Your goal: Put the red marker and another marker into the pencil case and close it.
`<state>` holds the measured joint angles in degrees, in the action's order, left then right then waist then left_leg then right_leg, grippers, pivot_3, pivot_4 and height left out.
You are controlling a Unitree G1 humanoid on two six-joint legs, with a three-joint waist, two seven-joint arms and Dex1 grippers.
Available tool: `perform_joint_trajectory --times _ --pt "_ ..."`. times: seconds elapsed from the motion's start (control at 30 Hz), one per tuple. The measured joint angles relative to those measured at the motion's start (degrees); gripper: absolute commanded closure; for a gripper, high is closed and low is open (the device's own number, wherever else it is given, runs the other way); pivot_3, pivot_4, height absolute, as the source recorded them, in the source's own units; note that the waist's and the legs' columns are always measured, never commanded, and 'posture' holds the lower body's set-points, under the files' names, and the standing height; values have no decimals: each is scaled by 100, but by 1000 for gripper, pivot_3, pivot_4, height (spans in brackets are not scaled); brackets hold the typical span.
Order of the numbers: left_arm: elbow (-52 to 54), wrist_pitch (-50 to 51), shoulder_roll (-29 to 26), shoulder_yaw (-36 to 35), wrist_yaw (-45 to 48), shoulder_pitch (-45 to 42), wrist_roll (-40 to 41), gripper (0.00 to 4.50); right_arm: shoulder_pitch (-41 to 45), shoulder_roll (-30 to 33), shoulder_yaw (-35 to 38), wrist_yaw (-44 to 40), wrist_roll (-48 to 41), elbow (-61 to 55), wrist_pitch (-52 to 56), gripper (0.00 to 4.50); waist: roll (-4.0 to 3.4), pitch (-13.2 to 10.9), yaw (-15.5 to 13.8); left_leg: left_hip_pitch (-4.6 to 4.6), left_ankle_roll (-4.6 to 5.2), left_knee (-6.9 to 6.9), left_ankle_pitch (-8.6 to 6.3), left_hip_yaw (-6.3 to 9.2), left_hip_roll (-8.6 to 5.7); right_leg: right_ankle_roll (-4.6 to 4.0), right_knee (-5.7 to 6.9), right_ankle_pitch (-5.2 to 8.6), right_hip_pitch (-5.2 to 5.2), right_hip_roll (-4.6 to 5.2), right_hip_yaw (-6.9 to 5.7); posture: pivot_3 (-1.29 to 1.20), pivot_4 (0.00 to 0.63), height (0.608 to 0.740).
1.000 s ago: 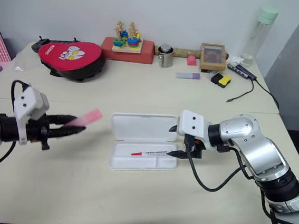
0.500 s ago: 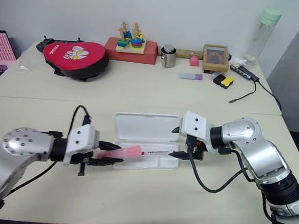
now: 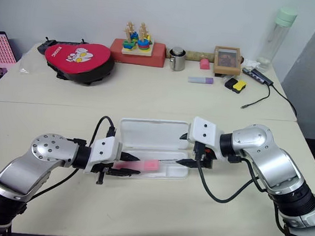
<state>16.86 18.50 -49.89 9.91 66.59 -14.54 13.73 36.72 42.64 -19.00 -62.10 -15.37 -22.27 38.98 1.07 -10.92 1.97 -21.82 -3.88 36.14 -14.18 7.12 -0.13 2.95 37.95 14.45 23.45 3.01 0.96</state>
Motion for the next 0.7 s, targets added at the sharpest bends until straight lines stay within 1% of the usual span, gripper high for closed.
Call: perform_joint_trajectory --times 0.03,0.07,0.1,0.13,0.17,0.23,0.4,0.47,0.53,0.7 --pt "-90 -57 30 22 9 -7 -40 2589 8 -9 0 9 -3 -3 31 817 0 0 0 0 0 0 0 0 0 0 1 0 0 0 0 0 150 740" --pt "-158 -85 48 58 13 -11 -70 2541 12 -14 0 13 -4 -3 40 817 0 0 0 1 0 0 0 1 0 0 2 0 0 0 -1 0 150 740" --pt "-256 -164 137 113 11 -18 -124 2257 19 -28 0 18 -5 -3 62 817 0 0 -1 0 0 0 0 1 0 0 1 0 0 0 -1 0 150 740" --pt "-279 -175 164 115 9 -25 -129 2116 25 -33 0 19 -5 -3 66 817 0 0 -1 0 0 0 0 1 0 0 1 0 0 0 -1 0 150 740" --pt "-319 -186 208 117 9 -44 -137 1879 42 -45 0 22 -5 -3 73 817 0 0 -1 -1 0 1 0 1 0 0 1 0 0 0 -1 0 150 740" --pt "-330 -205 220 116 13 -99 -144 1403 73 -60 0 29 -4 -3 77 817 0 0 -1 0 0 0 0 1 0 0 1 0 0 0 -1 0 150 740" --pt "-331 -297 279 112 5 -116 -154 490 82 -84 0 69 -7 -3 128 817 0 0 -1 0 0 0 0 1 0 -1 1 0 0 0 -1 0 150 740" --pt "-328 -253 279 68 17 -116 -87 8 82 -83 0 73 -8 -3 142 817 0 0 -1 0 0 0 0 2 0 -1 1 0 0 0 -1 0 150 740" --pt "-302 -82 278 -84 19 -116 100 8 82 -80 0 74 -7 -3 145 817 0 0 0 0 0 1 0 2 0 0 3 0 0 0 -2 0 150 740" --pt "-99 664 74 -907 -15 -227 833 8 81 70 10 80 34 40 130 817 0 0 1 0 0 1 0 4 0 0 2 0 -1 0 -3 0 150 740"
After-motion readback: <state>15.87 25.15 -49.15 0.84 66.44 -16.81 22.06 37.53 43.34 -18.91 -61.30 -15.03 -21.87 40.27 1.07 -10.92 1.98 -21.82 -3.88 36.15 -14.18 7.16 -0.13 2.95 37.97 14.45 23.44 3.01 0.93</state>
